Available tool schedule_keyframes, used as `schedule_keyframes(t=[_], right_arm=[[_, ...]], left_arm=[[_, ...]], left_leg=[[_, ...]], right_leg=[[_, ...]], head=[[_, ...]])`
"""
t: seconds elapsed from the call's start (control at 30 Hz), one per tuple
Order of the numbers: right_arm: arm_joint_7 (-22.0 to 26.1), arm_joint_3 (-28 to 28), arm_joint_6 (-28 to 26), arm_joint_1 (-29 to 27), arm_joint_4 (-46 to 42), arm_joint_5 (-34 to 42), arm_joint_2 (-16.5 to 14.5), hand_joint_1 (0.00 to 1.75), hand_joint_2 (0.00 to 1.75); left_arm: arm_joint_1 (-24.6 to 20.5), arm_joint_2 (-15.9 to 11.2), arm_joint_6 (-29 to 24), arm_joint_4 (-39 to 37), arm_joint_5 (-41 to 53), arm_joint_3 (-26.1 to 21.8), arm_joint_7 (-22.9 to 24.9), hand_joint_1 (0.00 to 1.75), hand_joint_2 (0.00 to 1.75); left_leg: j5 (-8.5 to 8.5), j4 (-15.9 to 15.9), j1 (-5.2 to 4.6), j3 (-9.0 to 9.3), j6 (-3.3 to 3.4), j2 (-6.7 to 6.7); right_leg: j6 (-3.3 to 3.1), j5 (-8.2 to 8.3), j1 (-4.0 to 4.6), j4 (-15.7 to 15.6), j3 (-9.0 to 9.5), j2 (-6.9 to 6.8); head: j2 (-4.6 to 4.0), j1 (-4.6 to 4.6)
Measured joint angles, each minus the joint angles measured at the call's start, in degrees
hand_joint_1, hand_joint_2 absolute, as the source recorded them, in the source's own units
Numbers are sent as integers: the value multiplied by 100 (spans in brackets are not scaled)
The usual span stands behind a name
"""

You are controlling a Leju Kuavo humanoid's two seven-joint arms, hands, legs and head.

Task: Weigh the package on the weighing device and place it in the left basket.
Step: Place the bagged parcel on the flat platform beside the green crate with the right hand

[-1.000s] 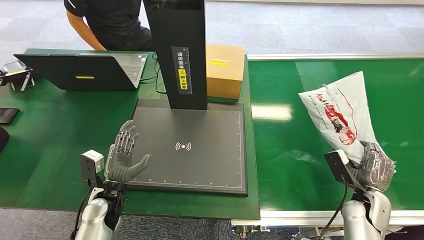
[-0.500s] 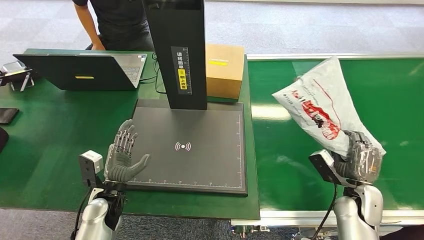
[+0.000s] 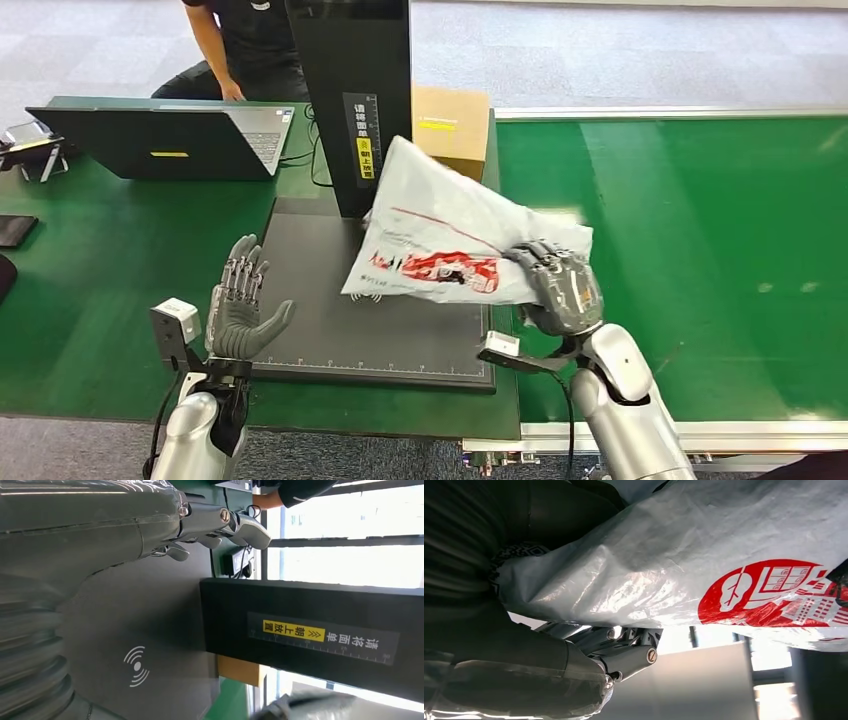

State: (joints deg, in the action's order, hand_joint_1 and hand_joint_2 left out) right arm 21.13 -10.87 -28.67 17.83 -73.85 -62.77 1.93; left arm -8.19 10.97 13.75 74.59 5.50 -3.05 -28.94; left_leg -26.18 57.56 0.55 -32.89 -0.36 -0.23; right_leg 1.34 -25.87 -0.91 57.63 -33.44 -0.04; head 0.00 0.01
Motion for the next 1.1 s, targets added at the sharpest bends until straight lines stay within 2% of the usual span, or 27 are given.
schedule_keyframes(t=[0.3,0.53,0.73,0.93,1.1], right_arm=[[-30,-1531,525,989,1446,-449,109,175,175],[-321,-2195,802,1840,2567,-615,107,175,175],[-60,-2364,206,2102,3084,-338,77,175,175],[860,-2371,-641,2110,3319,461,7,175,175],[1220,-2371,-812,2098,3470,851,-135,175,175]], left_arm=[[-23,-111,-61,-139,-59,93,-102,0,175],[-22,-175,-90,-169,-88,93,-143,0,175],[-21,-200,-90,-170,-112,93,-170,0,175],[-67,-203,-57,-222,-128,126,-220,0,175],[-161,-203,-43,-287,-171,196,-252,0,175]], left_leg=[[3,2,0,-2,4,0],[4,2,0,5,2,1],[6,2,0,5,1,-1],[6,3,0,1,0,0],[6,2,0,-3,0,0]], right_leg=[[2,2,-4,0,0,0],[2,3,-1,0,5,1],[2,3,-2,0,7,-1],[2,3,-2,0,0,2],[1,2,0,0,-4,1]], head=[[0,0],[0,-1],[0,1],[0,0],[0,0]])
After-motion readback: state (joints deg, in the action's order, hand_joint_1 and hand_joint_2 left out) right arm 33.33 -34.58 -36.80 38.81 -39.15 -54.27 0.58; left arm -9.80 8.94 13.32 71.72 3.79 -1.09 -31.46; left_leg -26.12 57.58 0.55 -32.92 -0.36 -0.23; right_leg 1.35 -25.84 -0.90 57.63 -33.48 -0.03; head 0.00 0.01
